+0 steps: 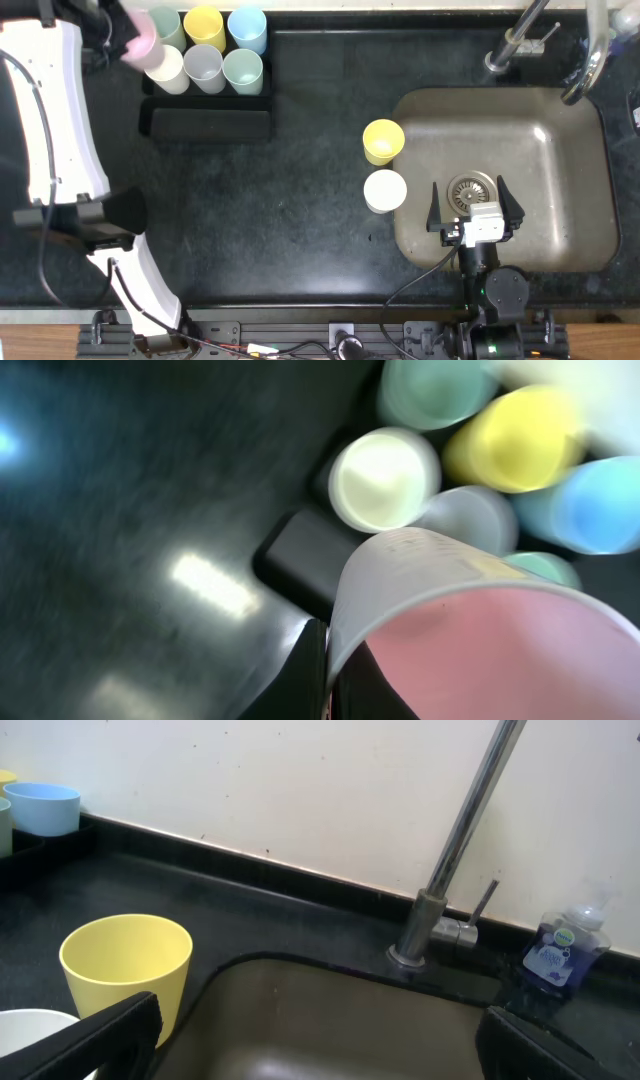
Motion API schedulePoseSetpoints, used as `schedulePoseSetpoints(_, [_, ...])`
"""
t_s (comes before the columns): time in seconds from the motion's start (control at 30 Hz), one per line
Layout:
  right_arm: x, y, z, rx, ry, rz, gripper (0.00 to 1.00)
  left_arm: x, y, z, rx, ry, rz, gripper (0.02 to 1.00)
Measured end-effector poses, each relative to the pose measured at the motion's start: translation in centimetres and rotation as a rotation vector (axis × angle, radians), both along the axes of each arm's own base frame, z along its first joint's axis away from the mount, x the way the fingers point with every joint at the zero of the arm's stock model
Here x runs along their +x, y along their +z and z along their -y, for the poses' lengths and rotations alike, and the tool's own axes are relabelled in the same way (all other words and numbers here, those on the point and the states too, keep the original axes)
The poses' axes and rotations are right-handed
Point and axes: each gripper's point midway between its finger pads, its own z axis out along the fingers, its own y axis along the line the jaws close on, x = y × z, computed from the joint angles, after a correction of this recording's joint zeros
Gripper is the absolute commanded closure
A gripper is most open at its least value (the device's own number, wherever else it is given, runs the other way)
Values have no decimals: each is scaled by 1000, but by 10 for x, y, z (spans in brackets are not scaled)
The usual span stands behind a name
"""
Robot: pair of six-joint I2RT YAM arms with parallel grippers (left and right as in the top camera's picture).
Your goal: Store Cups
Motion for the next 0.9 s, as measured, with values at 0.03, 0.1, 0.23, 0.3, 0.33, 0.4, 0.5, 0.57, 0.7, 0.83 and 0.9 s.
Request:
schedulePoseSetpoints(0.03, [0, 0, 0, 0, 0, 0, 5, -4, -10, -4, -5, 11, -37, 982])
schedulePoseSetpoints(0.1, [0, 0, 0, 0, 1, 0, 5, -9, -34, -12, -18, 30, -110, 982])
schedulePoseSetpoints(0.23, [0, 0, 0, 0, 0, 0, 3, -2, -70, -16, -38, 43, -151, 982])
schedulePoseSetpoints(0.3, [0, 0, 0, 0, 0, 0, 3, 0, -85, -14, -54, 47, -162, 982])
schedulePoseSetpoints(0.33, [0, 0, 0, 1, 0, 0, 3, 1, -92, -13, -64, 51, -170, 982])
schedulePoseSetpoints(0.4, [0, 0, 0, 0, 0, 0, 3, 2, -103, -11, -76, 53, -178, 982])
schedulePoseSetpoints(0.5, [0, 0, 0, 0, 0, 0, 3, -2, -117, -9, -89, 58, -204, 982])
schedulePoseSetpoints(0.57, [0, 0, 0, 0, 0, 0, 3, -6, -123, -8, -94, 64, -211, 982])
schedulePoseSetpoints(0.7, [0, 0, 0, 0, 0, 0, 3, -10, -120, -7, -96, 76, -150, 982])
schedulePoseSetpoints(0.83, [0, 0, 0, 0, 0, 0, 5, -16, -115, -4, -101, 92, -82, 982])
schedulePoseSetpoints(0.9, [0, 0, 0, 0, 0, 0, 3, -18, -116, -4, -103, 95, -76, 982])
